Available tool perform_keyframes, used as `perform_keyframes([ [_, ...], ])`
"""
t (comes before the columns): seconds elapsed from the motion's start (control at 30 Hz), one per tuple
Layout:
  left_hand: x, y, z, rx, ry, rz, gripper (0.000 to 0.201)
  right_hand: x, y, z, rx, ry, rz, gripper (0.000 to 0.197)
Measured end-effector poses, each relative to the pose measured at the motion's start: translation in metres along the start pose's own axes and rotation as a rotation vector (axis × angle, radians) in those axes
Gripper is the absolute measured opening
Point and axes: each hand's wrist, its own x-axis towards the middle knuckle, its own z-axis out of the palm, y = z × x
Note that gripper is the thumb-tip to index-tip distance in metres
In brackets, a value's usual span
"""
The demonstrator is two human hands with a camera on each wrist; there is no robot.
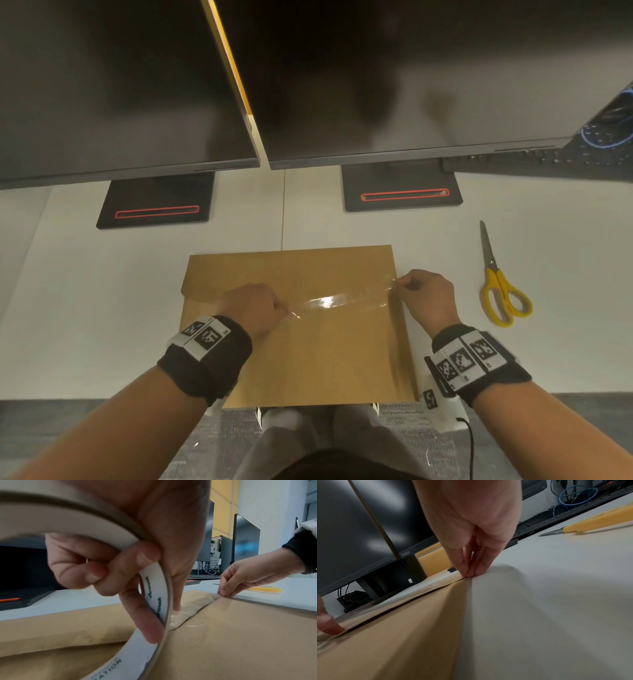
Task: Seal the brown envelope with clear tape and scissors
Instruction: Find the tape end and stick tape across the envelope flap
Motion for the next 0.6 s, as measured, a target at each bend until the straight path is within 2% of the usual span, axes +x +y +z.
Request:
perform_keyframes([
  [0.33,0.002,0.014,0.002,0.125,0.014,-0.027,0.032,0.002,-0.002,0.005,-0.107,0.009,-0.016,0.008],
  [0.6,0.007,0.031,-0.007,0.205,-0.044,-0.071,0.022,0.004,-0.003,0.006,-0.126,0.012,-0.03,0.012],
])
